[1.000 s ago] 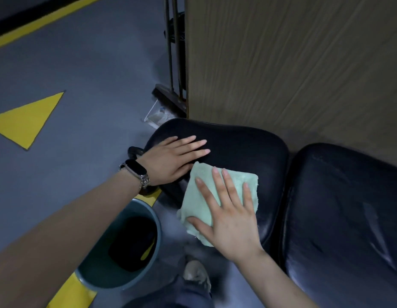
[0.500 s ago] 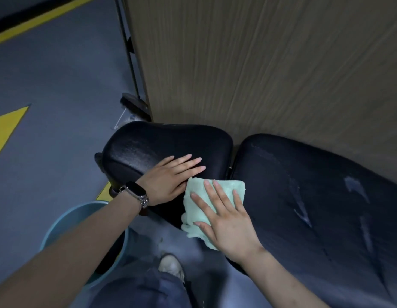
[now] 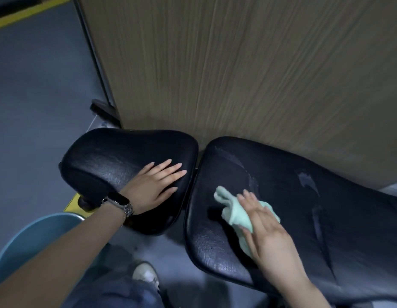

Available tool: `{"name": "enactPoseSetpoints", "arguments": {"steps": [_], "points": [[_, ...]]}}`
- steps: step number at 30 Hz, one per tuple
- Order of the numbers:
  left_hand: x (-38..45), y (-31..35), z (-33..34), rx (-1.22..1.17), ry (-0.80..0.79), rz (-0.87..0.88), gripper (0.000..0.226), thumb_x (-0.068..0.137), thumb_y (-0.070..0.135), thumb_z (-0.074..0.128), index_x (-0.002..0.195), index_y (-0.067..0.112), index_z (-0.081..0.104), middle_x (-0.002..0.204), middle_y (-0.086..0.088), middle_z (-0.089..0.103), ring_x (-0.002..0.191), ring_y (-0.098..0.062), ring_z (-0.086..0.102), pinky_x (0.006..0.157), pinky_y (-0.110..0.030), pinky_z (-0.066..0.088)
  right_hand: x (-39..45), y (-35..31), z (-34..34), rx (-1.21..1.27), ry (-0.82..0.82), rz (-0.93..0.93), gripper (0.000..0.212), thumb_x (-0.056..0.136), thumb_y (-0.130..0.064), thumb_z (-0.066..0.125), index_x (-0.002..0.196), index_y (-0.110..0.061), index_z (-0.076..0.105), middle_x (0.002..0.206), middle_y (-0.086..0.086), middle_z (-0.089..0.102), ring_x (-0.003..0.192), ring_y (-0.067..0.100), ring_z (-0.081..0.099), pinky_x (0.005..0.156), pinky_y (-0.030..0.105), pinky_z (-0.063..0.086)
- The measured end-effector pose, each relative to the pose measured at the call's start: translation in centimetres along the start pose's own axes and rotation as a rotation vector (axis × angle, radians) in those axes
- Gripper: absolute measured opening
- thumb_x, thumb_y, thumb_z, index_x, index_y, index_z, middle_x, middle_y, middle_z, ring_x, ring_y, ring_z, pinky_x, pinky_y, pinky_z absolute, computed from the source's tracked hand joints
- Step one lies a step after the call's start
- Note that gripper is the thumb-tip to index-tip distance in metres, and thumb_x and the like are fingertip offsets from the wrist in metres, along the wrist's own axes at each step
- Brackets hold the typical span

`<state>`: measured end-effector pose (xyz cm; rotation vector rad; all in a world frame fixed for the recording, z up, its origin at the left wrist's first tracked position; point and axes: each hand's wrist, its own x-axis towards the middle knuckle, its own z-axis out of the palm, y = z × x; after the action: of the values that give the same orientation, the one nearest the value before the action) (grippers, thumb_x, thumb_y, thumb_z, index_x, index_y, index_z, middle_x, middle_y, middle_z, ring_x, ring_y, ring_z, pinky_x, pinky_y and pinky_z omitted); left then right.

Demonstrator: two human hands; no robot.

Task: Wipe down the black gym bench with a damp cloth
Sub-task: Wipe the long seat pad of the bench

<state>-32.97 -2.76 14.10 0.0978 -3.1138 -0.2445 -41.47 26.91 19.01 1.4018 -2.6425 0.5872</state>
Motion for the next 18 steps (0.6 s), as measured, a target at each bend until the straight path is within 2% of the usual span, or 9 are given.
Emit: {"name": "enactPoseSetpoints", "arguments": {"steps": [2, 4, 5, 7, 9, 12, 15, 16, 18], "points": [[0.5, 0.6, 0.1, 0.002, -0.009, 0.014, 0.059, 0.096, 0.055, 0.007, 0.145, 0.031, 0.030, 0.150, 0.010, 0.033, 0.140, -0.015, 0.025, 0.109, -0.043, 0.025, -0.1, 0.1, -0.3, -0.031, -0.009, 0.061, 0.057, 0.092, -0.045, 0.039, 0.141, -0.017, 0.041, 0.144, 0.007, 0.047, 0.133, 0.017, 0.041, 0.100, 0.029, 0.043], [1.0, 1.2, 0.2, 0.011, -0.024, 0.034, 0.058, 0.096, 0.056, 0.010, 0.146, 0.032, 0.028, 0.151, 0.010, 0.031, 0.141, -0.015, 0.023, 0.110, -0.045, 0.024, -0.2, 0.0, 0.1, -0.077, -0.128, 0.096, 0.069, 0.092, -0.059, 0.030, 0.145, -0.016, 0.039, 0.150, 0.010, 0.038, 0.139, 0.024, 0.035, 0.098, 0.033, 0.044], [1.1, 1.5, 0.2, 0.019, -0.030, 0.048, 0.057, 0.096, 0.056, 0.012, 0.146, 0.032, 0.028, 0.151, 0.010, 0.029, 0.141, -0.015, 0.023, 0.110, -0.045, 0.024, -0.3, 0.1, 0.6, -0.070, -0.224, 0.107, 0.080, 0.089, -0.069, 0.022, 0.150, -0.018, 0.030, 0.156, 0.008, 0.024, 0.145, 0.023, 0.020, 0.106, 0.031, 0.036], [1.3, 2.0, 0.3, 0.033, -0.043, 0.082, 0.058, 0.095, 0.058, 0.016, 0.146, 0.033, 0.027, 0.153, 0.010, 0.024, 0.142, -0.015, 0.019, 0.111, -0.045, 0.019, -0.6, 0.4, 1.4, -0.027, -0.421, 0.141, 0.097, 0.078, -0.084, 0.001, 0.154, -0.024, 0.004, 0.158, 0.001, -0.013, 0.145, 0.016, -0.021, 0.117, 0.026, 0.003], [1.4, 2.3, 0.6, 0.026, -0.052, 0.094, 0.061, 0.093, 0.063, 0.014, 0.148, 0.037, 0.019, 0.155, 0.013, 0.012, 0.144, -0.013, 0.007, 0.112, -0.043, 0.008, -0.4, 0.8, 2.0, -0.054, -0.483, 0.133, 0.105, 0.068, -0.089, -0.015, 0.151, -0.026, -0.010, 0.154, 0.002, -0.029, 0.137, 0.017, -0.038, 0.115, 0.029, -0.014], [1.5, 2.4, 1.0, 0.023, -0.057, 0.073, 0.064, 0.090, 0.067, 0.010, 0.148, 0.040, 0.009, 0.156, 0.016, 0.002, 0.144, -0.010, -0.004, 0.113, -0.041, -0.001, 0.8, 1.7, 3.2, -0.121, -0.528, 0.120, 0.102, 0.070, -0.087, -0.016, 0.150, -0.024, -0.011, 0.154, 0.008, -0.027, 0.139, 0.029, -0.032, 0.119, 0.045, -0.002], [1.6, 2.5, 1.1, 0.038, -0.054, 0.058, 0.065, 0.090, 0.068, 0.010, 0.148, 0.040, 0.009, 0.156, 0.015, 0.001, 0.144, -0.010, -0.005, 0.114, -0.042, -0.001, 2.7, 1.9, 4.0, -0.203, -0.496, 0.110, 0.099, 0.082, -0.082, -0.001, 0.153, -0.015, 0.012, 0.158, 0.019, 0.002, 0.143, 0.044, -0.002, 0.112, 0.057, 0.019], [1.6, 2.5, 1.2, 0.042, -0.051, 0.057, 0.065, 0.090, 0.068, 0.010, 0.148, 0.040, 0.009, 0.156, 0.015, 0.001, 0.144, -0.011, -0.005, 0.114, -0.043, 0.000, 3.3, 1.7, 4.2, -0.231, -0.486, 0.102, 0.103, 0.079, -0.084, -0.005, 0.153, -0.014, 0.011, 0.158, 0.020, 0.001, 0.143, 0.045, -0.002, 0.111, 0.057, 0.019], [1.6, 2.6, 1.4, 0.047, -0.037, 0.060, 0.063, 0.091, 0.067, 0.013, 0.149, 0.040, 0.010, 0.157, 0.014, 0.003, 0.144, -0.011, -0.005, 0.115, -0.044, 0.002, 4.3, 1.4, 4.3, -0.242, -0.514, 0.070, 0.114, 0.064, -0.085, -0.023, 0.152, -0.015, -0.007, 0.156, 0.018, -0.019, 0.141, 0.041, -0.021, 0.115, 0.054, 0.004]]}}
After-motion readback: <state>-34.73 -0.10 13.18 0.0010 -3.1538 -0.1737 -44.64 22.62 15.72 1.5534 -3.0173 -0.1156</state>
